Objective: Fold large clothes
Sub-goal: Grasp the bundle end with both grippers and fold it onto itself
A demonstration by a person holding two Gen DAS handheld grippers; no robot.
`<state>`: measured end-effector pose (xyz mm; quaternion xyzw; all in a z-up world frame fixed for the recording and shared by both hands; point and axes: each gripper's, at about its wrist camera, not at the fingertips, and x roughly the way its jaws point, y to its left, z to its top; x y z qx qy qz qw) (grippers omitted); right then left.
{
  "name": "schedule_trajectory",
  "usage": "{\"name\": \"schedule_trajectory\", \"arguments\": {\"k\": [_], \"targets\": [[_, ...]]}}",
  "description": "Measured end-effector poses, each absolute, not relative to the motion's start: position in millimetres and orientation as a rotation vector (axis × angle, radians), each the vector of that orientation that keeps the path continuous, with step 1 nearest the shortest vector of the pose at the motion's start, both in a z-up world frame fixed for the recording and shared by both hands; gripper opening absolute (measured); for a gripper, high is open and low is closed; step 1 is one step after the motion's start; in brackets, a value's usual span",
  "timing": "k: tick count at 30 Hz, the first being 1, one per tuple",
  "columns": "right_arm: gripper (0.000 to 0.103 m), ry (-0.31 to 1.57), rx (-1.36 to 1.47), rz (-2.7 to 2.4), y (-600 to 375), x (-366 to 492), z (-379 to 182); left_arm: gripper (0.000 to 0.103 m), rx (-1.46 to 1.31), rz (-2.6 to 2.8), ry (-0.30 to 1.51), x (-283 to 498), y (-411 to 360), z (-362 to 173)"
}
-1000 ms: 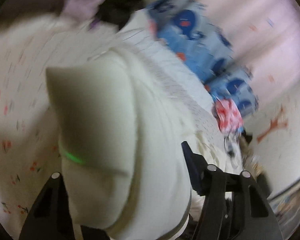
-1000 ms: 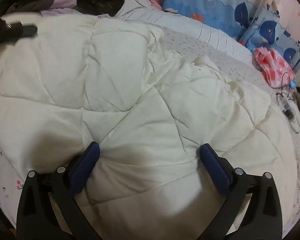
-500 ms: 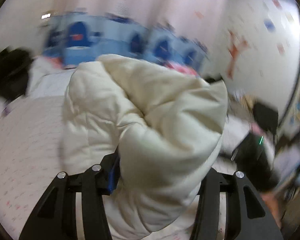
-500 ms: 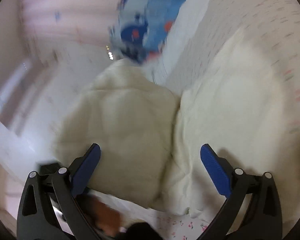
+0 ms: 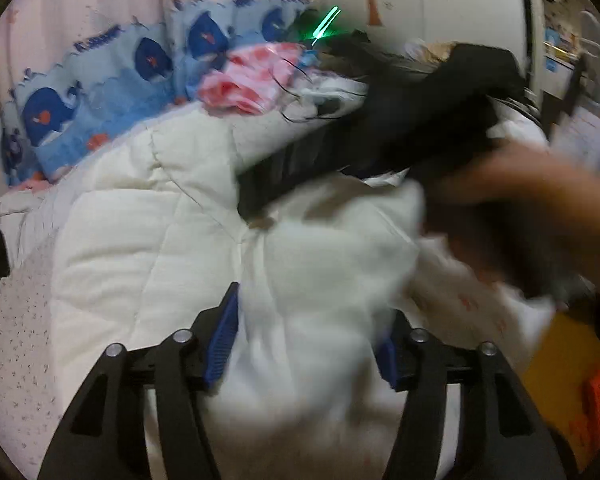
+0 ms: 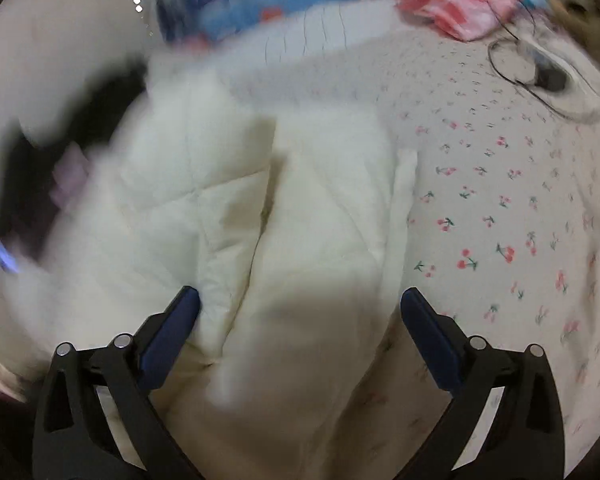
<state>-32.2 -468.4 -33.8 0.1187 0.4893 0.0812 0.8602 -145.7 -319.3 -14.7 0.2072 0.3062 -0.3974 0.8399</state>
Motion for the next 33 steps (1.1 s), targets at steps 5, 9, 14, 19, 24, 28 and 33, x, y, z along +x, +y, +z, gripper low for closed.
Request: {"name": "schedule_trajectory", "arguments": {"k": [5,9,14,19,24,28,33], "targets": [[0.097,1.047,0.273,0.143,-478,-42,-48,0.075,0.085,-0.847,0.751,-123,-206,30],[0.097,1.112,0.38,0.201,-485,-50,-52,0.084,-0.359,-0.736,0.894,-47,-112,2],[0.097,1.158,0.62,0.339,-499,-31,-68,0.089,-0.645,-0.777,1.148,33,-107,-72],[0.097,1.097,0.596,0.315,-488,-32,-79,0.095,-0.572,-0.877,1.189,33,-156,-81],[0.095,0.96,0.596,0.421,-438,-21,-60,0.08,-0.395,-0.835,1.03,4,-129,-24],[0.094,0.882,0.607,0.589,-366,-8,-48,0.08,-0.277,-0.687,0.905,-20,-58,26],[0.096,1.096,0.291,0.489,-277,15,-101,0.088,-0.16,-0.371,1.034,-12,-10,-19]]}}
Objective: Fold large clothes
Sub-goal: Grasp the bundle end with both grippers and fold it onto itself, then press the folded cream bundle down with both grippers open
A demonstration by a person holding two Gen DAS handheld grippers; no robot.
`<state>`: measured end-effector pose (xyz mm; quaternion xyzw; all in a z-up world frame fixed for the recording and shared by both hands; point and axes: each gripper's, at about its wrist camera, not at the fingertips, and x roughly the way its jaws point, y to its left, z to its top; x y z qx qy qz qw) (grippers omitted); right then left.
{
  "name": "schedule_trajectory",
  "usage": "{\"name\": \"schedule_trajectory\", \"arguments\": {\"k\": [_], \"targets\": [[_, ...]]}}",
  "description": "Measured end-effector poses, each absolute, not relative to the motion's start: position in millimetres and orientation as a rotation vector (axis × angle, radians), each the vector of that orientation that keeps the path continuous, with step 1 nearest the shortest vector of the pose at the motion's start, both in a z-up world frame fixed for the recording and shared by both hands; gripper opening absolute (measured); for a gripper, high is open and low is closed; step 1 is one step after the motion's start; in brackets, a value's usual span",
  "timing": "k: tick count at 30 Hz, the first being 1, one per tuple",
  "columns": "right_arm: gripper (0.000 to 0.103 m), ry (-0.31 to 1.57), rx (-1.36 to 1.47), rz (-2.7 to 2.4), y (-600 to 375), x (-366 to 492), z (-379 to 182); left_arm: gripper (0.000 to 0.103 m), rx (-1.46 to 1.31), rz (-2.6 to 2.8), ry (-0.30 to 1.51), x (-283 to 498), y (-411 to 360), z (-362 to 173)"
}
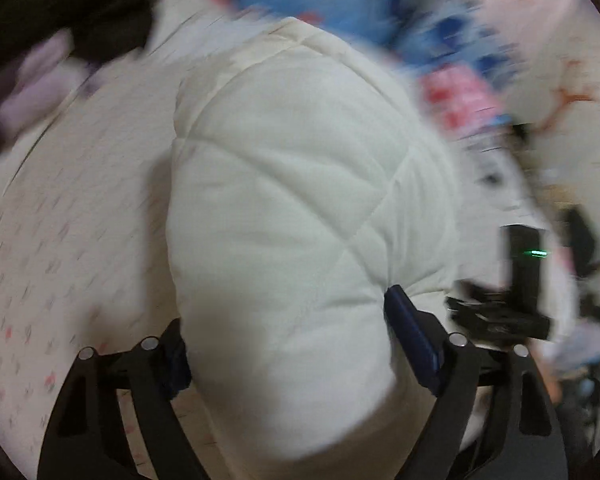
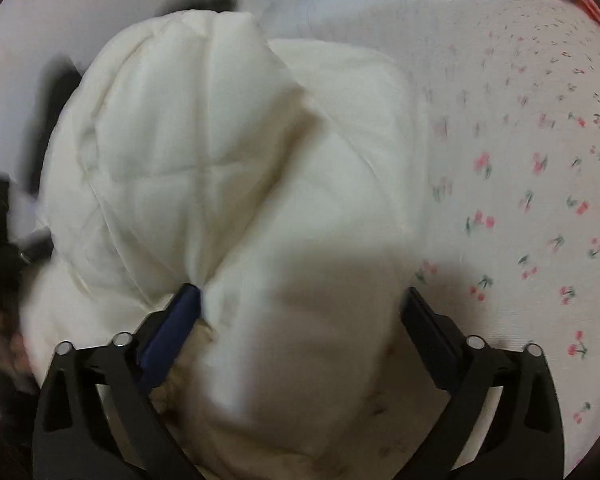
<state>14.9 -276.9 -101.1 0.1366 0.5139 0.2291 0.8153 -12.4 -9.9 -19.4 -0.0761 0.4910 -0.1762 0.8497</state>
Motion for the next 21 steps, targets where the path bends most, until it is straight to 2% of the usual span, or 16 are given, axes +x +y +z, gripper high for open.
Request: {"name": "schedule_trajectory", "arguments": {"k": [2,5,9,12,15,17,18,21], "targets": [[0.096,1.13,0.288,0.461,-289,15,-99,0.092,-0.177,-0.316,0.996,-14,-3,-37],[0.096,1.132,0.195,0.337,-306,5,-72,0.093,-0.14,-0.278,0.919,-22,-17,-30],[0.096,0.914,0.23,0.379,-293,-1,6,0.093,-0.087,-0.255,0.869,-32,-23,-29],[0.096,0.812,0.322,0.492,-260,27,41,0.093,-0.069,-0.252,0.854,-33,-22,-30],[0.096,0.814,0.376,0.485,-229,76,12,0.093,-0.075,-0.258,0.843,-30,-21,-27],[0.096,0.892,0.24,0.335,-213,100,-57,0.095,-0.098,-0.297,0.831,-34,-16,-30],[0.097,0.883,0.417,0.375,-227,107,-91,0.095,-0.093,-0.311,0.828,-34,-19,-30],[0.096,0.894,0.51,0.4,-245,105,-98,0.096,0.028,-0.288,0.794,-39,-38,-31]]}}
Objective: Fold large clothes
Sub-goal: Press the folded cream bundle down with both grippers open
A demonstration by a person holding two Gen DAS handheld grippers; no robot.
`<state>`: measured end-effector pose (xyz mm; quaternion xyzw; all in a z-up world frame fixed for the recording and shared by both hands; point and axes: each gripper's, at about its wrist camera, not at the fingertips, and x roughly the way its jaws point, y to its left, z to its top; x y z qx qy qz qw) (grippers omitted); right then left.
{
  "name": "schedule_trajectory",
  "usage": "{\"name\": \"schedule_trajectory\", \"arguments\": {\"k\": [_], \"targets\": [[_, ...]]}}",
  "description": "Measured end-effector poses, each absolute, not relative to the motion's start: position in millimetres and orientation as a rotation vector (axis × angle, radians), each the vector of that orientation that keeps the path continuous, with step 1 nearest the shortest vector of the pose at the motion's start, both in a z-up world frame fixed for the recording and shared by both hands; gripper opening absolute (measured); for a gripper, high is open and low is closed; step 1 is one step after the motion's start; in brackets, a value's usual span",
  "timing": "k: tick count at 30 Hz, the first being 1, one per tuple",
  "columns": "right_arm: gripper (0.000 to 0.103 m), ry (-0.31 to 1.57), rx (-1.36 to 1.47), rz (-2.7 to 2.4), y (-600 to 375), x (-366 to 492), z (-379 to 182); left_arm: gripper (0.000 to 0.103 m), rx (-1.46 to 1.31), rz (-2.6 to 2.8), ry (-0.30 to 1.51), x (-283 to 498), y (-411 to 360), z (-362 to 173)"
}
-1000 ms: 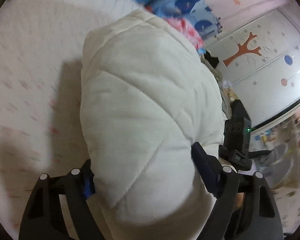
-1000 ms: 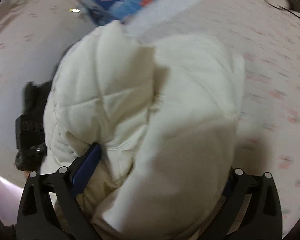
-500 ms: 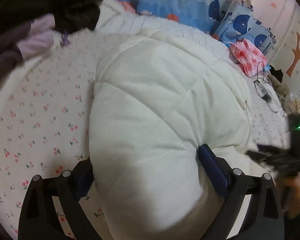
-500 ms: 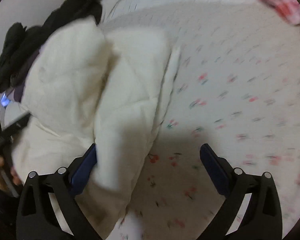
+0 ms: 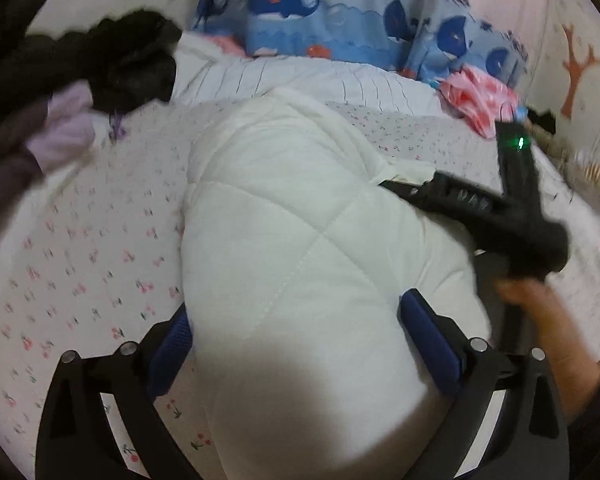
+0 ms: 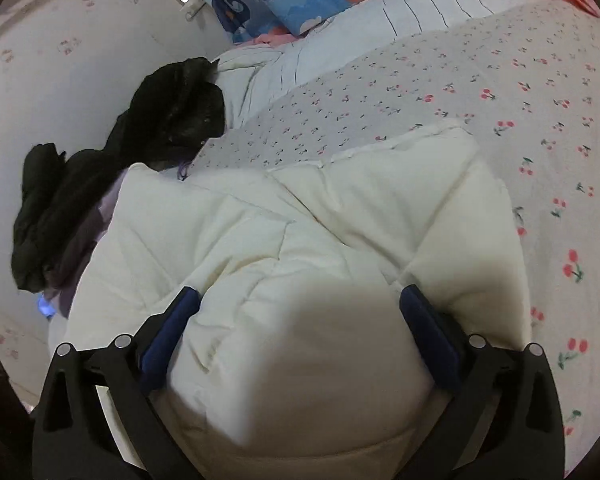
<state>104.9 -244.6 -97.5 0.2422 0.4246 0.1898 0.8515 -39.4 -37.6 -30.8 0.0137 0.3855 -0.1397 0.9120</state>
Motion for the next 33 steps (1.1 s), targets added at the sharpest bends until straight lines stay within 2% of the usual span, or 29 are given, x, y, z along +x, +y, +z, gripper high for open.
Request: {"name": "schedule_trajectory", "arguments": {"k": [2,6,11,16,19,23,29,33], "targets": [[0.096,0.926,0.471,0.389,-251,96,-85,0.096,0.04,-0.281,0.786,-42,-40,-30],[0.096,0.793,0.367,0.329,-259,37,-44,0.096,0.021,-0.269,0.767,-44,-34,-30],[0.096,0.824,0.42,0.298,-259,22,-84,0.096,0.075,-0.248,0.743,-48,-45,-29],[0.096,0.848,0.428,0.289,-262,18,-73,0.096,0.083,-0.238,0.72,-52,-44,-28],[0.096,0.796,0.338,0.271,-254,-13,-50,0.096,0.084,-0.228,0.697,-55,-38,-27],[0.096,0.852,0.377,0.281,-248,-22,-84,0.096,0.114,-0.222,0.683,-58,-41,-28],[0.096,0.875,0.381,0.293,-250,-23,-78,0.096,0.141,-0.217,0.652,-63,-43,-25],[0.096,0.73,0.349,0.227,-264,-28,-48,0.096,0.124,-0.213,0.645,-62,-38,-23]]}}
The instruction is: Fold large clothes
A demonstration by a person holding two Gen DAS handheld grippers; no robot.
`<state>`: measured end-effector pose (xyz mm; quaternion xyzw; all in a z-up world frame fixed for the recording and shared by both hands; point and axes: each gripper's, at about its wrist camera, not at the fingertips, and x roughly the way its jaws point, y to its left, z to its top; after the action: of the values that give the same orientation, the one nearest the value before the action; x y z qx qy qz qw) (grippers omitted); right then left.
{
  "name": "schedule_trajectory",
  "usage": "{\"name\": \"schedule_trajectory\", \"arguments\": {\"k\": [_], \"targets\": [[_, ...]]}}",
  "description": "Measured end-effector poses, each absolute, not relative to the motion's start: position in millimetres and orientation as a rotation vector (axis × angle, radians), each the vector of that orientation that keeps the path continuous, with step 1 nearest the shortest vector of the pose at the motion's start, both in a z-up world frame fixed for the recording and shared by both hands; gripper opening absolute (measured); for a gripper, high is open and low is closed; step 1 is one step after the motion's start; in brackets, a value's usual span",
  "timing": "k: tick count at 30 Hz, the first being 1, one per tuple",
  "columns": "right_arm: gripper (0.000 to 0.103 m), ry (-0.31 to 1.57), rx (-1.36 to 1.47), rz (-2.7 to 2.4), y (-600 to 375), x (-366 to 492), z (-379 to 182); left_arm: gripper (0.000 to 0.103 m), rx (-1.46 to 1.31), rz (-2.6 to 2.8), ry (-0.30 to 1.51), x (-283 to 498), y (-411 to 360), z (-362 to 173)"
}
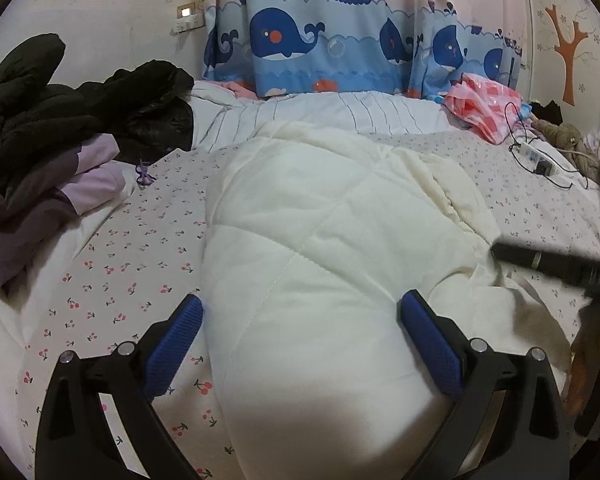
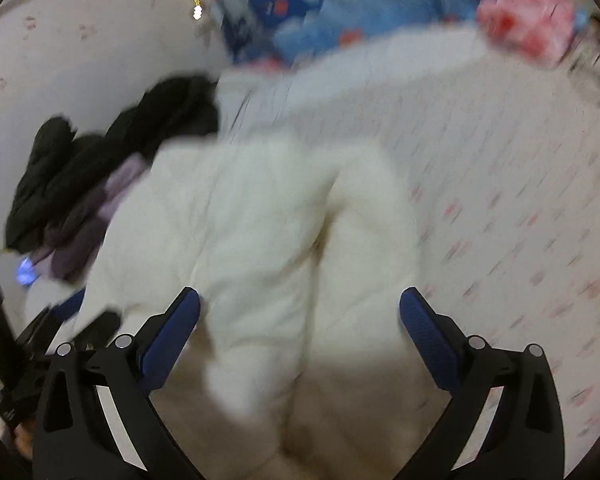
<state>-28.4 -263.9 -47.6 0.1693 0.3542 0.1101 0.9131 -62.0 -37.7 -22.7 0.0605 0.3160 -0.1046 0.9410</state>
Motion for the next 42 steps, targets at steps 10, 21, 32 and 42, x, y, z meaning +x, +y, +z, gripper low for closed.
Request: {"name": "schedule_trajectory", "arguments": {"k": [10,21,32,42], "targets": [[0.096,0.846,0.435,0.203,-284,-14,-71,0.096,0.124,-0.212,0.638,-64,-39,-22],[0.096,0.981,0.721,0.311,-313,-1,-103,0.096,-0.673,-0.427,0.991,-1,69,-54],[0.096,1.05,0.822,0.42,-329,19,-111,0.097,-0.744,-0.6,1.121,28,49,-83],[0.097,1.14,0.881,0.576,-315,28,-123,0.097,-0.67,-0.625,1.143,25,34,-78]]}}
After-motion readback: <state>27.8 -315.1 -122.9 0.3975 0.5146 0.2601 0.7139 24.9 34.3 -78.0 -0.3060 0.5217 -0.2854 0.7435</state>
